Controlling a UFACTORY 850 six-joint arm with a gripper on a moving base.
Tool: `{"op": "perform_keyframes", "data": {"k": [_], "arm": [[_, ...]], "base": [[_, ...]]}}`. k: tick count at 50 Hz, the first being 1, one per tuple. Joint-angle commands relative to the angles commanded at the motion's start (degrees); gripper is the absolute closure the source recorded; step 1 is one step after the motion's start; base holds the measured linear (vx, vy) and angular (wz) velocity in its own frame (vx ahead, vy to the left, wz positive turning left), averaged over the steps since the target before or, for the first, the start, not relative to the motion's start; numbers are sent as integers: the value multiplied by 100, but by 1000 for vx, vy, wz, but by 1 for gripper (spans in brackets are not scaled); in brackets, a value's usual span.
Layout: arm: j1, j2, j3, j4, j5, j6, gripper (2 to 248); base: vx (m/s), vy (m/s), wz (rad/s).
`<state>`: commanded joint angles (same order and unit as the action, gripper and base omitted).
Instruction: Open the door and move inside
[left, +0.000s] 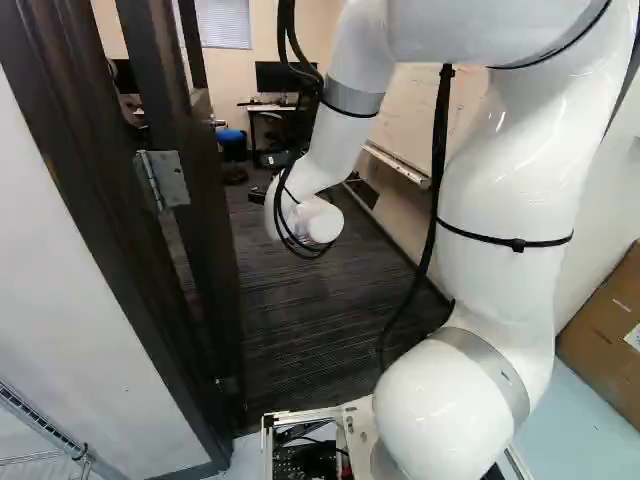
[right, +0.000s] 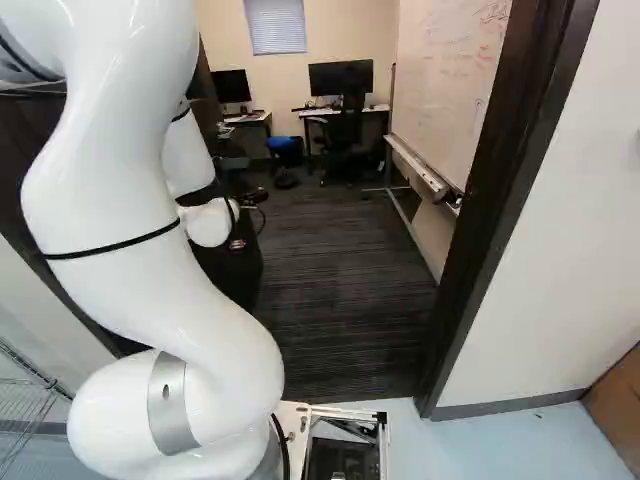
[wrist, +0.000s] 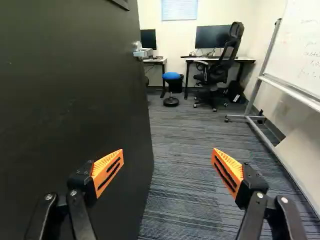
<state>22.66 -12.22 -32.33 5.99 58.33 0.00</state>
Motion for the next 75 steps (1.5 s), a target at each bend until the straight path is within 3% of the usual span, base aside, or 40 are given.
{"op": "perform_keyframes", "data": {"k": [16, 32, 75], "arm": [[-155, 193, 187, -41, -57, 0, 3], [-441, 550, 532, -117, -162, 0, 3], [-1683, 2096, 2030, -445, -619, 0, 3]], "base": [[0, 0, 0], [0, 0, 0], [0, 0, 0]]}}
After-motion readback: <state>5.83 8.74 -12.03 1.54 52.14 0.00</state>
